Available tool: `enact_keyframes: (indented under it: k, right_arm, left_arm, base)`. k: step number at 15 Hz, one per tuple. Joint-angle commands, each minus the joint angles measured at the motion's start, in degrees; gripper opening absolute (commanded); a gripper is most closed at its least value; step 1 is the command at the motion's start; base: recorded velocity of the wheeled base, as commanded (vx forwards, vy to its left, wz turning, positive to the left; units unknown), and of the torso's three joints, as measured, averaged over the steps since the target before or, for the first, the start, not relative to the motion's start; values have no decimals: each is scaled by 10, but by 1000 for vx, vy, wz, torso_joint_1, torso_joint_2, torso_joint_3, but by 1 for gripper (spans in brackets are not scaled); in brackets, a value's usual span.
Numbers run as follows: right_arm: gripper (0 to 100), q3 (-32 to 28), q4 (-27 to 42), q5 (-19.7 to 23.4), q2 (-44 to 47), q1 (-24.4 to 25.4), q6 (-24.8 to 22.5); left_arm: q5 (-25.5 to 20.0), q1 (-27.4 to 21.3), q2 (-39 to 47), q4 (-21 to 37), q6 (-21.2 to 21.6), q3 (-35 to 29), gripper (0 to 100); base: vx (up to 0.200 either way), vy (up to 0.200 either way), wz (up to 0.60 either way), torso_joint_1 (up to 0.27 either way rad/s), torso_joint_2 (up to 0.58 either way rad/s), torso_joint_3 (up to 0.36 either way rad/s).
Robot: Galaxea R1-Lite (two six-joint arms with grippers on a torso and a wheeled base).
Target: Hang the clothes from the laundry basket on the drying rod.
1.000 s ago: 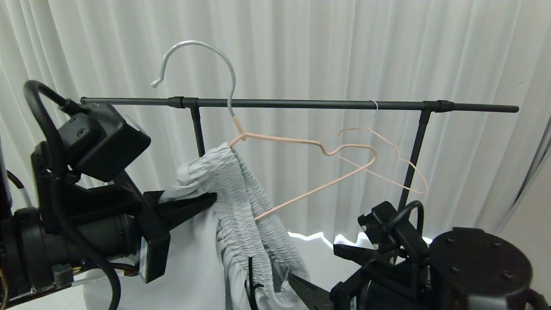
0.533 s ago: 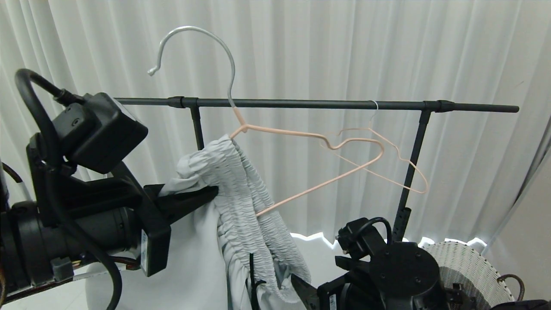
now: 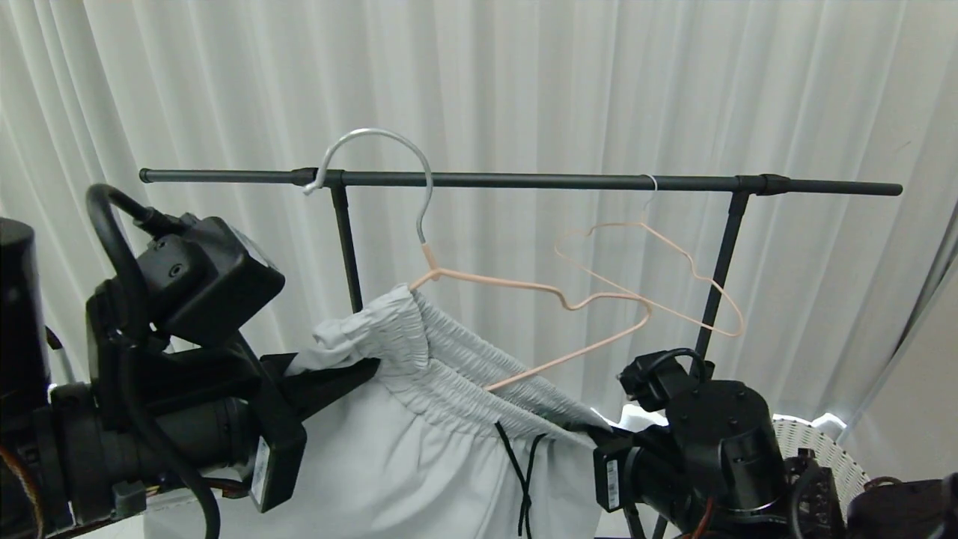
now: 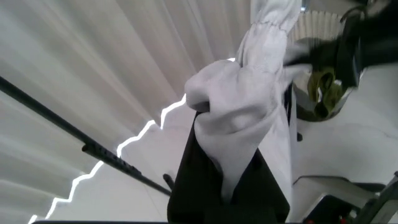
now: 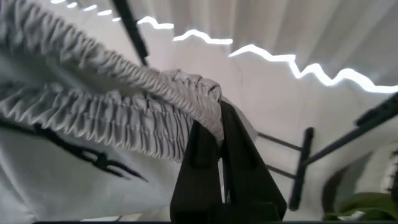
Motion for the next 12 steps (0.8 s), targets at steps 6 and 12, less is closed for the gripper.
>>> enact_keyframes:
  k: [6, 12]
  right_arm:
    - [0, 9, 2, -2, -23, -60, -19]
    - [0, 29, 2, 5, -26, -75, -22]
  left_arm:
    - [10, 13, -24, -1, 69, 90, 0]
    - [-57, 12, -74, -1, 69, 135, 0]
  base:
    - [0, 0, 0, 0, 0, 0]
    - [0, 0, 0, 0, 0, 0]
